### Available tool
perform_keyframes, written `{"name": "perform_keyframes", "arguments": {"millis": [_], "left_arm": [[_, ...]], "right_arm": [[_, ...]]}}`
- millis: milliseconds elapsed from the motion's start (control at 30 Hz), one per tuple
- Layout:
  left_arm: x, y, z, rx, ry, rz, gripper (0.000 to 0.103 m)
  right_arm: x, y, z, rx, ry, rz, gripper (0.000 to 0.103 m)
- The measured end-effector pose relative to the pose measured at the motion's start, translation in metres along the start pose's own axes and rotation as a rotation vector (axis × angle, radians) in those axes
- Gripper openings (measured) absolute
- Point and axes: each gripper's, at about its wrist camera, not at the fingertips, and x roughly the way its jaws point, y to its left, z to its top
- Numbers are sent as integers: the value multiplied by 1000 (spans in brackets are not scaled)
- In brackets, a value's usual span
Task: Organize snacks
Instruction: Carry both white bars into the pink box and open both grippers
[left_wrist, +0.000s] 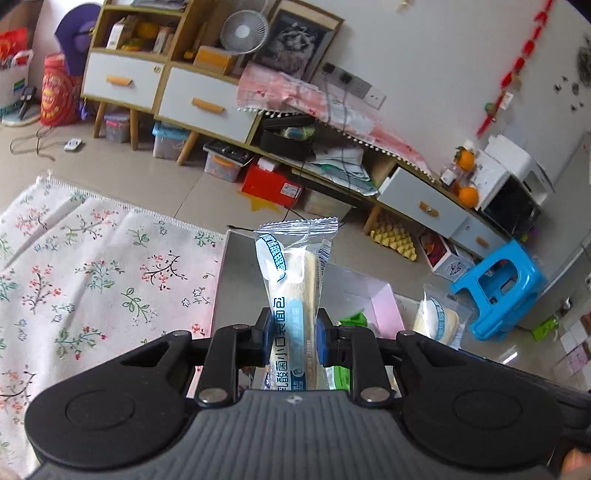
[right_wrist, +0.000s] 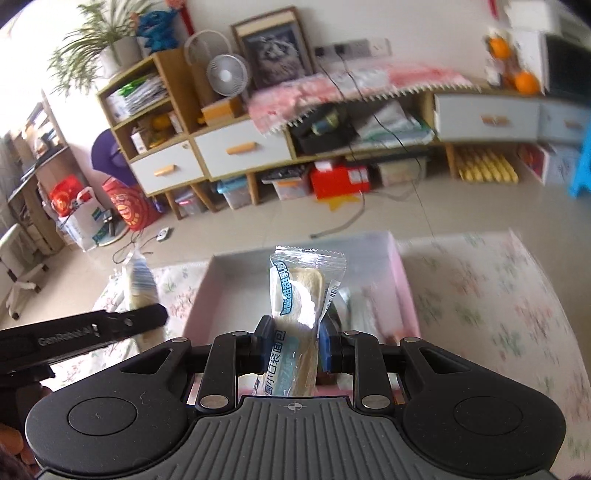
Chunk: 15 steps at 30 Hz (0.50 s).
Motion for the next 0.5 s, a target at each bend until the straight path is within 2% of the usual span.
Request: {"name": "perform_keyframes", "arguments": {"millis": [333,500], "left_arm": [[24,2,-2,53,37,50,21],[29,5,-3,66,62,81,20]], "right_arm": [[47,27,1,-97,13,10,25],[63,30,-2,-98,47,12,25]]}}
